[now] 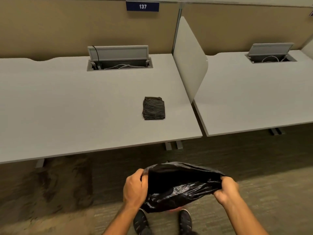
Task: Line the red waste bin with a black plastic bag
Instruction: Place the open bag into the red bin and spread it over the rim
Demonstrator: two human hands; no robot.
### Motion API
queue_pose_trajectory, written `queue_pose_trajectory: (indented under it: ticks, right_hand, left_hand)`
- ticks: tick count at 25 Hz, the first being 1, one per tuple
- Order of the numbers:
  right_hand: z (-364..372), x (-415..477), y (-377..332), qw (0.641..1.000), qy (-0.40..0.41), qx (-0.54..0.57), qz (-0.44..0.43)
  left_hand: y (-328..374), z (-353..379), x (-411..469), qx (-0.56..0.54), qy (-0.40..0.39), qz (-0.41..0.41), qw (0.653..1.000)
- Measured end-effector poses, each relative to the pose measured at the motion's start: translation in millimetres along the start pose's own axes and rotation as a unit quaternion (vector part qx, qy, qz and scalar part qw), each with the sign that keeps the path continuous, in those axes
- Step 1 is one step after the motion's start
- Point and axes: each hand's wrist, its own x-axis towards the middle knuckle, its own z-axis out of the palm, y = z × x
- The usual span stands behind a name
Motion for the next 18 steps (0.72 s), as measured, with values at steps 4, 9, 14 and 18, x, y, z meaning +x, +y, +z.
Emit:
queue_pose_trajectory:
  ticks: [4,9,14,18]
  right_hand:
    - [-5,38,5,0.999,0.050,-0.009,0.001]
    - [-1,118,34,0.993,0.038,-0.068,-0.089]
    - [-5,223,78,0.958,-0.022,-0.219,-0.183]
    - [-8,310,106,0.814,-0.149,-0.509,-0.237]
  left_hand:
    - [-8,34,-17,0.047,0.018,-0.009,0.999]
    - [-28,108,-31,0.057,0.081,-0.076,0.992]
    - [-80,192,-12,0.022,0.137,-0.184,0.973]
    - [-141,248,25,-0.025,0.063,-0.203,0.977]
